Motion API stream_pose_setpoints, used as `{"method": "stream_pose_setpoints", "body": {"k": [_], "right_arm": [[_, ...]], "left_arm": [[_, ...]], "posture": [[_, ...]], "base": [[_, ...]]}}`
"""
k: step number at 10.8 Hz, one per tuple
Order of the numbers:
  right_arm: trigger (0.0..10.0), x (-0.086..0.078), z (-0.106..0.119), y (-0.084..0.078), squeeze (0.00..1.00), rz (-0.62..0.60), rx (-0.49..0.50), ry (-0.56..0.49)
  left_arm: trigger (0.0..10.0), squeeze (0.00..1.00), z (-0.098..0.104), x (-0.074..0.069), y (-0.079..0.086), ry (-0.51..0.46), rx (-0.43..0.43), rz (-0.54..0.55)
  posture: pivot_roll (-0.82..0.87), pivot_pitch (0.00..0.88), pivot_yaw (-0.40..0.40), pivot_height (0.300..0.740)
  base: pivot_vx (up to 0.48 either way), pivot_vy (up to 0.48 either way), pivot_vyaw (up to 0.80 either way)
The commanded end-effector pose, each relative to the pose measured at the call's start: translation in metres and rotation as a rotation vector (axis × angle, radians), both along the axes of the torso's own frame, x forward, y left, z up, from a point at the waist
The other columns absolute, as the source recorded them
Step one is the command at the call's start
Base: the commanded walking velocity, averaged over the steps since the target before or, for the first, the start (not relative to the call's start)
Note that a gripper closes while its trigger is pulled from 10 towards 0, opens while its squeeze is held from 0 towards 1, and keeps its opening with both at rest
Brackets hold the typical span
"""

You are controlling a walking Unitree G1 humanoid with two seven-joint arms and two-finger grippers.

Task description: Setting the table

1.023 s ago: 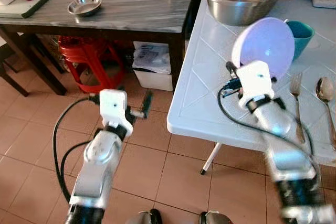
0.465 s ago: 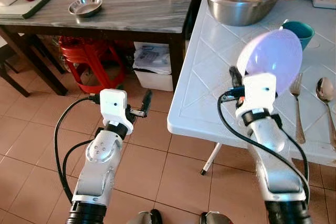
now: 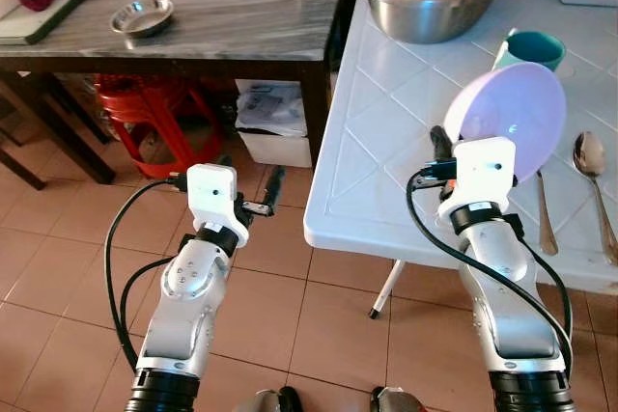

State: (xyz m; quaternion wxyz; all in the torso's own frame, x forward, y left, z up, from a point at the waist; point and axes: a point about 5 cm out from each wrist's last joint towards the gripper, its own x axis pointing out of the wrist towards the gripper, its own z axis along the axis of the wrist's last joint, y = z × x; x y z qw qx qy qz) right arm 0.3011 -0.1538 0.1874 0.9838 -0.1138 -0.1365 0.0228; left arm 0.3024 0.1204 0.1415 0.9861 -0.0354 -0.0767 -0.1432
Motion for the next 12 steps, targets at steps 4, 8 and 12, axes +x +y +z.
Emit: {"method": "stream_pose_setpoints", "body": {"k": [4, 8, 12], "right_arm": [[10.0, -0.0049, 0.0046, 0.0025, 0.00, 0.007, 0.009, -0.021], [10.0, -0.0043, 0.0033, 0.0024, 0.00, 0.006, 0.010, -0.018], [10.0, -0.0027, 0.0033, -0.0002, 0.00, 0.004, -0.004, -0.025]], "left_arm": [[10.0, 0.00, -0.0043, -0.0012, -0.0003, 0.014, 0.010, 0.000], [10.0, 0.00, -0.0063, -0.0019, -0.0006, 0.020, 0.017, -0.007], [10.0, 0.00, -0.0072, -0.0010, -0.0003, 0.019, 0.021, -0.010]], "posture": [[-0.15, 0.141, 0.123, 0.740], [-0.14, 0.137, 0.125, 0.740], [-0.14, 0.128, 0.126, 0.740]], "base": [[0.000, 0.067, -0.61], [0.000, 0.274, -0.60], [0.000, 0.280, -0.42]]}}
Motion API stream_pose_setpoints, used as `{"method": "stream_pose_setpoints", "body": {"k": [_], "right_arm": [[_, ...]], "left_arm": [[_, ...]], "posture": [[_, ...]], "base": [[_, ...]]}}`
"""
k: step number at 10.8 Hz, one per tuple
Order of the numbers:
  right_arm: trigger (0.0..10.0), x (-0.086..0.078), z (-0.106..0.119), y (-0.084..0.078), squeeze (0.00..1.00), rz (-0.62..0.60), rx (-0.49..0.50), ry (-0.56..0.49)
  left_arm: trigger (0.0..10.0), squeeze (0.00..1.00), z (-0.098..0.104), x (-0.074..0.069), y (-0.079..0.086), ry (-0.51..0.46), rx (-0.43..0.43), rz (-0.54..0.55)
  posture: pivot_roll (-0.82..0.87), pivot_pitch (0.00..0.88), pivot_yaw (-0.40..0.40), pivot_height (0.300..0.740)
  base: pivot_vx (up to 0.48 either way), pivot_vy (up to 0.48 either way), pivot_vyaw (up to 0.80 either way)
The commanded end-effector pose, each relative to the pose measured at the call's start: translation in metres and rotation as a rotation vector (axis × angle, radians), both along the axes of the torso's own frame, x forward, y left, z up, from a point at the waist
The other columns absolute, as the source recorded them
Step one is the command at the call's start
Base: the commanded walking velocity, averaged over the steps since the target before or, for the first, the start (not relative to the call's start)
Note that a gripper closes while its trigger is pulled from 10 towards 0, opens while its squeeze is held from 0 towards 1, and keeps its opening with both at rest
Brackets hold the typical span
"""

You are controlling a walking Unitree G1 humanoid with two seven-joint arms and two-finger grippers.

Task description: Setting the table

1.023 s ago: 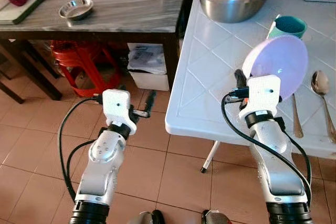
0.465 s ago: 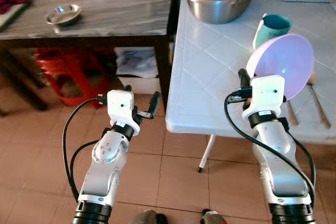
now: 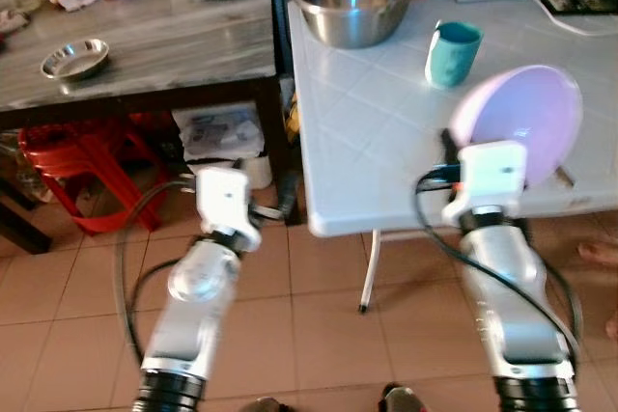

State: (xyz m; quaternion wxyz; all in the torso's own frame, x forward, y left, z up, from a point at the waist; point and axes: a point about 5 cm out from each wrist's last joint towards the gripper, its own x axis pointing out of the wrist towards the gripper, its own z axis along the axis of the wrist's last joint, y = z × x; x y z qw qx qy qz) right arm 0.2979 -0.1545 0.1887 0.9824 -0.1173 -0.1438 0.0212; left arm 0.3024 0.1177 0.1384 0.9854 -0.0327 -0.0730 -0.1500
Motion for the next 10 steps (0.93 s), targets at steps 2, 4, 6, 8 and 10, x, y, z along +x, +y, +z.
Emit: {"method": "stream_pose_setpoints", "body": {"k": [2, 4, 6, 8, 10], "right_arm": [[10.0, 0.0011, 0.0036, 0.0008, 0.00, -0.001, -0.012, -0.020], [10.0, -0.0003, 0.0024, 0.0030, 0.00, 0.004, -0.010, -0.019], [10.0, -0.0008, 0.0012, 0.0015, 0.00, -0.002, -0.006, -0.015], [10.0, -0.0010, 0.0005, 0.0021, 0.00, -0.002, -0.001, -0.013], [10.0, -0.0008, 0.0003, 0.0034, 0.00, 0.000, 0.002, -0.014]], "left_arm": [[10.0, 0.00, -0.0044, -0.0009, 0.0011, 0.013, 0.012, 0.002], [10.0, 0.00, -0.0043, -0.0006, -0.0003, 0.013, 0.010, -0.001], [10.0, 0.00, -0.0042, -0.0002, -0.0007, 0.014, 0.013, -0.001], [10.0, 0.00, -0.0047, -0.0004, -0.0018, 0.017, 0.014, -0.003], [10.0, 0.00, -0.0045, 0.0001, -0.0023, 0.017, 0.016, -0.003]], "posture": [[-0.14, 0.126, 0.127, 0.740], [-0.14, 0.128, 0.130, 0.740], [-0.14, 0.134, 0.131, 0.740], [-0.14, 0.135, 0.133, 0.740], [-0.14, 0.133, 0.135, 0.740]], "base": [[0.000, 0.279, 0.00], [0.000, 0.276, 0.28], [0.000, 0.277, 0.62], [0.000, 0.281, 0.00], [0.000, 0.277, 0.00]]}}
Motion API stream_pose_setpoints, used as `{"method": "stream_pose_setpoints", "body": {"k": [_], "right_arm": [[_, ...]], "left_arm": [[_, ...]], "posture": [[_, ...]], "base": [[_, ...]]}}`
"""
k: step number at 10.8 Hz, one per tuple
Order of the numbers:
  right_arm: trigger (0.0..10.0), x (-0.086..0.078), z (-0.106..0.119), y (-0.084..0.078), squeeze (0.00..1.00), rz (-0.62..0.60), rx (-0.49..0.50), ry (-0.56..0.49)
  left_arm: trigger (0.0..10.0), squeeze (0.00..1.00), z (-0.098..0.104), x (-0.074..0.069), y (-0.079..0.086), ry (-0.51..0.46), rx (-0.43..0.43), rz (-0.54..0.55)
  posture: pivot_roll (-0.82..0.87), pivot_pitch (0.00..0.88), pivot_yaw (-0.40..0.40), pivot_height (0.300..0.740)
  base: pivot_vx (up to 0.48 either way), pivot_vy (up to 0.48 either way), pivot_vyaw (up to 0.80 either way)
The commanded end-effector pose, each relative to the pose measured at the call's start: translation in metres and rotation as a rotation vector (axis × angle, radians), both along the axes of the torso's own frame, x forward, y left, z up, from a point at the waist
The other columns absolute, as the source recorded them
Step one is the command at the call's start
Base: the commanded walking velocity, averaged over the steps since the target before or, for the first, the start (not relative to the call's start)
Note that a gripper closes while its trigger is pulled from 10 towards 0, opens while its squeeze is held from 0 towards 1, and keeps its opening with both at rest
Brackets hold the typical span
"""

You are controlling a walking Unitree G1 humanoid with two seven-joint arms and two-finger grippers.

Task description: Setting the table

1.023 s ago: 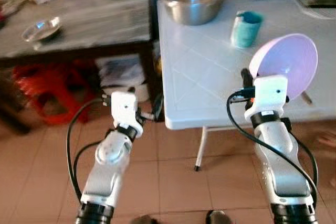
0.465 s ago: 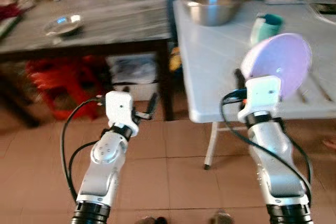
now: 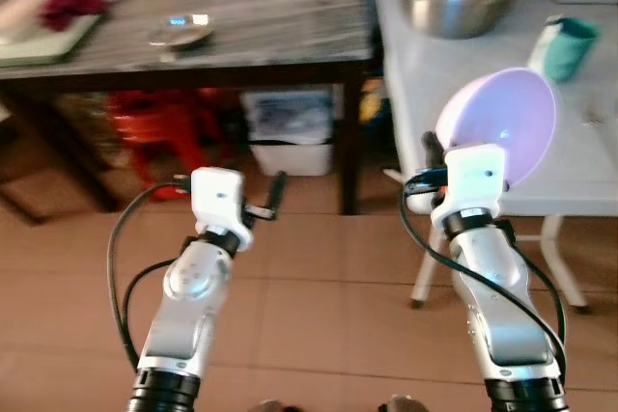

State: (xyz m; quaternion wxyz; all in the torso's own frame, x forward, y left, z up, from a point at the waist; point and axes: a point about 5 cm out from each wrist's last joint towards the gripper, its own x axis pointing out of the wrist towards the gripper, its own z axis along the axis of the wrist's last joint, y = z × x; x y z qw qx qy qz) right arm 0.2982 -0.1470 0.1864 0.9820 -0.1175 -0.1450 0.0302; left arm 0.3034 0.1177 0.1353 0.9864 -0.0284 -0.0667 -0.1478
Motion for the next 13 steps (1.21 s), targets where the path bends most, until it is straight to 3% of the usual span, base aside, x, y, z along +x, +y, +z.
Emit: {"method": "stream_pose_setpoints", "body": {"k": [1, 8, 13], "right_arm": [[10.0, -0.0008, 0.0022, -0.0038, 0.00, -0.017, 0.006, -0.013], [10.0, -0.0003, 0.0006, -0.0037, 0.00, -0.019, 0.009, -0.014], [10.0, 0.0011, -0.0009, -0.0028, 0.00, -0.008, 0.002, -0.011]], "left_arm": [[10.0, 0.00, -0.0014, -0.0008, -0.0030, 0.005, 0.007, -0.008], [10.0, 0.00, -0.0007, 0.0010, -0.0064, 0.002, 0.012, -0.016], [10.0, 0.00, 0.0027, 0.0002, -0.0072, -0.019, 0.007, -0.036]], "posture": [[-0.14, 0.134, 0.135, 0.740], [-0.14, 0.130, 0.142, 0.740], [-0.13, 0.123, 0.136, 0.740]], "base": [[0.000, 0.281, 0.00], [0.000, 0.284, 0.00], [0.000, 0.000, 0.00]]}}
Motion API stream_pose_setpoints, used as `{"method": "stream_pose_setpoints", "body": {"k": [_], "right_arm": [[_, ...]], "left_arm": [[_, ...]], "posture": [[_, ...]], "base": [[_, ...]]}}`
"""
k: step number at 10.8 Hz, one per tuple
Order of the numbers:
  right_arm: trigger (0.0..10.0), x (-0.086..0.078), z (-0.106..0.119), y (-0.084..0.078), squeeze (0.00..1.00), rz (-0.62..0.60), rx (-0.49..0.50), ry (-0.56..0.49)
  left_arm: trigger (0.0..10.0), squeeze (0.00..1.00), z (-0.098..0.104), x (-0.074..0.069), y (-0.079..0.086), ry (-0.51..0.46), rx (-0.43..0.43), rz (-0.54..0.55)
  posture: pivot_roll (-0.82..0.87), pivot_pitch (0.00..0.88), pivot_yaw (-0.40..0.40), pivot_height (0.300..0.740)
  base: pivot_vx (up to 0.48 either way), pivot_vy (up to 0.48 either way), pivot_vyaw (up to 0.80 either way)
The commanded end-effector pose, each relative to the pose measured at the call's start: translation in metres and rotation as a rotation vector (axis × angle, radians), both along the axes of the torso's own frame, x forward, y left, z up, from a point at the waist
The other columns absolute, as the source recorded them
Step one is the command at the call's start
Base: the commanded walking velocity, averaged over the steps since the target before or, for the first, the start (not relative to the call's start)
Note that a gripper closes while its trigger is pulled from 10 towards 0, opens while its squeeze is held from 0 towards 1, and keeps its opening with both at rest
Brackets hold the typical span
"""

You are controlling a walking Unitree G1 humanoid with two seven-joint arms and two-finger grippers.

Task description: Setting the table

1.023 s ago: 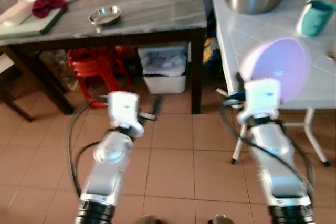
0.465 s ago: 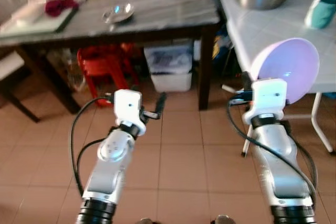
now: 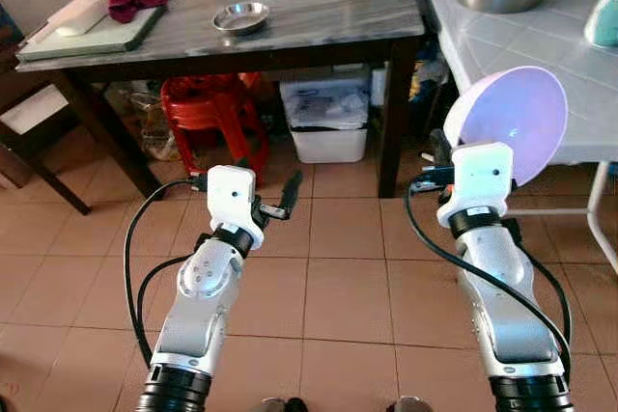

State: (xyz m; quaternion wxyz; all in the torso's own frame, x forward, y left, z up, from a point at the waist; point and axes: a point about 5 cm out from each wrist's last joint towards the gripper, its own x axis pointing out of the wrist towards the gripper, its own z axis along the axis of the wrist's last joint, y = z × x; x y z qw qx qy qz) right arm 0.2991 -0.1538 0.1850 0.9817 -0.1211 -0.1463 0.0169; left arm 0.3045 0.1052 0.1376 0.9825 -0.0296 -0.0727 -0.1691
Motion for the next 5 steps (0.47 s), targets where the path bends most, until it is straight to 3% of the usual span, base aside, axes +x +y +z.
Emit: {"method": "stream_pose_setpoints", "body": {"k": [1, 2, 5], "right_arm": [[10.0, 0.0004, -0.0004, 0.0041, 0.00, 0.021, 0.004, -0.003], [10.0, 0.0005, -0.0005, 0.0043, 0.00, 0.023, 0.003, -0.003], [10.0, 0.0002, -0.0014, 0.0054, 0.00, 0.027, 0.004, -0.003]], "left_arm": [[10.0, 0.00, -0.0002, -0.0017, 0.0049, -0.005, -0.001, -0.003], [10.0, 0.00, -0.0002, -0.0022, 0.0045, -0.002, -0.013, -0.012], [10.0, 0.00, 0.0001, -0.0017, 0.0044, -0.005, -0.004, -0.019]], "posture": [[-0.13, 0.122, 0.135, 0.740], [-0.13, 0.121, 0.135, 0.740], [-0.13, 0.118, 0.140, 0.740]], "base": [[0.000, 0.000, 0.00], [0.000, 0.000, 0.00], [0.342, 0.000, 0.00]]}}
